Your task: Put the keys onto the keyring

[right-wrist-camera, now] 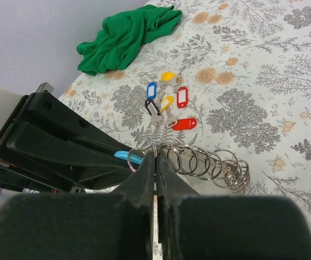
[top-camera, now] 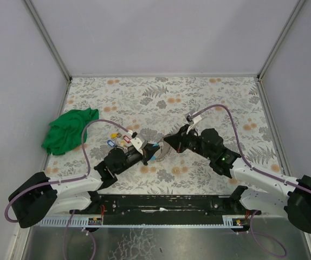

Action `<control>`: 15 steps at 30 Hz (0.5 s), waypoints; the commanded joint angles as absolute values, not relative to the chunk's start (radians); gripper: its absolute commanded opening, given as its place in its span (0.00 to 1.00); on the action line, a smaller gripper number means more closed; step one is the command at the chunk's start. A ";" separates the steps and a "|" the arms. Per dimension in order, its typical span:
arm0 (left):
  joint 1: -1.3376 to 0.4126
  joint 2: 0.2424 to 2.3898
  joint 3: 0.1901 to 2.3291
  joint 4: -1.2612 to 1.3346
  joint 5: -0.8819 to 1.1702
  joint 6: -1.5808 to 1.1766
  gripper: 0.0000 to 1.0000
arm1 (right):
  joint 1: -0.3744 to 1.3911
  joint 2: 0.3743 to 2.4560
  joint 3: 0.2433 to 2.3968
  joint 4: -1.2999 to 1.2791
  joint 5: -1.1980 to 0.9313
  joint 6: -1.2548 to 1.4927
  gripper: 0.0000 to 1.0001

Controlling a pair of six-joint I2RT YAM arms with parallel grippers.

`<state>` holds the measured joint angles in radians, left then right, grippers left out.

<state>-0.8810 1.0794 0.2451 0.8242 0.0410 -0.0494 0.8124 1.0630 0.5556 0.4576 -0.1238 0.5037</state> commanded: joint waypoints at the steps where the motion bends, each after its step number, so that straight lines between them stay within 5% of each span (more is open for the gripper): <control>1: -0.880 1.081 0.258 0.951 0.038 -0.062 0.02 | 0.789 1.022 0.609 0.423 -0.110 0.416 0.00; 15: -0.922 1.094 0.288 0.858 -0.051 -0.028 0.02 | 0.774 1.046 0.734 0.201 -0.199 0.319 0.11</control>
